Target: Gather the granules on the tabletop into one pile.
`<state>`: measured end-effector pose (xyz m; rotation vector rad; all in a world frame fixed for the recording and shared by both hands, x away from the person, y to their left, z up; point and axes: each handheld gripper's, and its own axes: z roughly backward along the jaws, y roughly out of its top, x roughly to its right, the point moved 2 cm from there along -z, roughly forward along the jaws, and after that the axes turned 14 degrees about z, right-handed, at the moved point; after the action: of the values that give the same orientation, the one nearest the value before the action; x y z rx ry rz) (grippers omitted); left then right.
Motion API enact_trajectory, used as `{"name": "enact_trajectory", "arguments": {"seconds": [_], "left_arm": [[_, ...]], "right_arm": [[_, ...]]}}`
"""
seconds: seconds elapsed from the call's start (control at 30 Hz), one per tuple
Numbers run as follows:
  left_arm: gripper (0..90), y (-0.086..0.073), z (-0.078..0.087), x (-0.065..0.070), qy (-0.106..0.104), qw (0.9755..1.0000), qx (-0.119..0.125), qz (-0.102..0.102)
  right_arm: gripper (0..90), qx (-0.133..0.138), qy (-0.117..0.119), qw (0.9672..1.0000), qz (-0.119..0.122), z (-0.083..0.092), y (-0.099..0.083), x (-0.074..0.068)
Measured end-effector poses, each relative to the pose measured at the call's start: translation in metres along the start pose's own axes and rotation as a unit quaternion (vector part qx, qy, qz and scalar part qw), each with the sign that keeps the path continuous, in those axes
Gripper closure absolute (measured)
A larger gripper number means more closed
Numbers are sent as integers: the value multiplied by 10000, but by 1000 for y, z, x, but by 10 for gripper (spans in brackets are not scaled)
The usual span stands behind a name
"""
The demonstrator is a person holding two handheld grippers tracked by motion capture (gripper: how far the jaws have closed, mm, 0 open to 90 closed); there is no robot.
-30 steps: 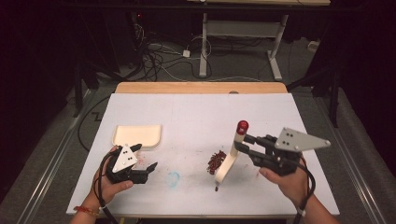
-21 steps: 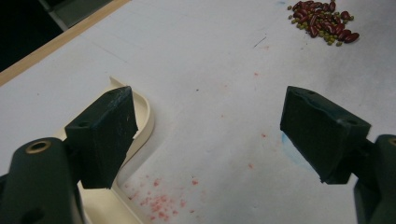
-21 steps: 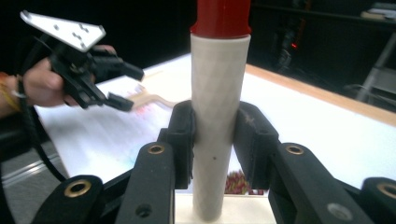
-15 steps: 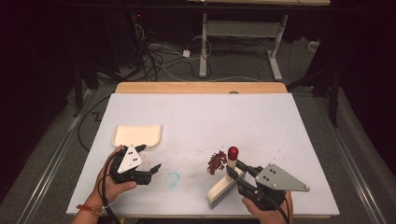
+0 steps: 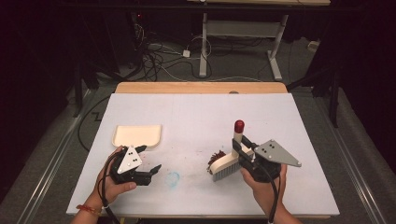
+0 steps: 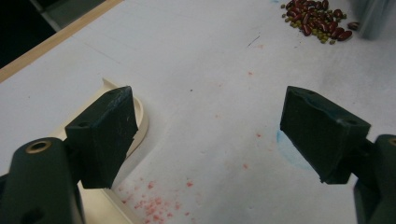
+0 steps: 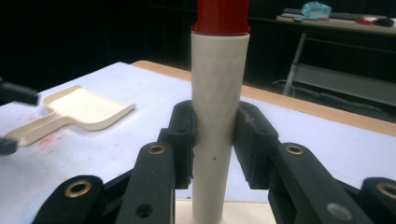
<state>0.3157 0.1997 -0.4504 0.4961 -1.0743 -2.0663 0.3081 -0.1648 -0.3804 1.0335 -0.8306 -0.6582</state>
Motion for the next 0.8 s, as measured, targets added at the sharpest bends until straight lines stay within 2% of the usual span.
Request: {"name": "enact_trajectory", "arguments": {"seconds": [0.1, 0.27, 0.43, 0.5, 0.6, 0.73, 0.8], "left_arm": [[178, 0, -1, 0, 23, 10000, 1, -37], [178, 0, -1, 0, 34, 10000, -1, -42], [178, 0, -1, 2, 44, 10000, -26, -82], [178, -1, -1, 2, 47, 9999, -36, -98], [178, -1, -1, 2, 48, 9999, -46, -99], [178, 0, -2, 2, 43, 9999, -32, -97], [178, 0, -3, 2, 42, 9999, -44, -100]], "right_arm": [[697, 22, -9, 9999, -146, -1, 1, 10], [696, 123, -7, 9997, -232, 5, 3, 19], [696, 246, 268, 9989, -307, 14, 2, 30], [696, 256, 433, 9986, -135, 17, 0, 35], [697, 99, 638, 9975, 291, 19, -2, 44], [696, 289, 1027, 9920, 679, 15, -7, 60], [695, 331, 1275, 9871, 913, 9, -9, 65]]}}
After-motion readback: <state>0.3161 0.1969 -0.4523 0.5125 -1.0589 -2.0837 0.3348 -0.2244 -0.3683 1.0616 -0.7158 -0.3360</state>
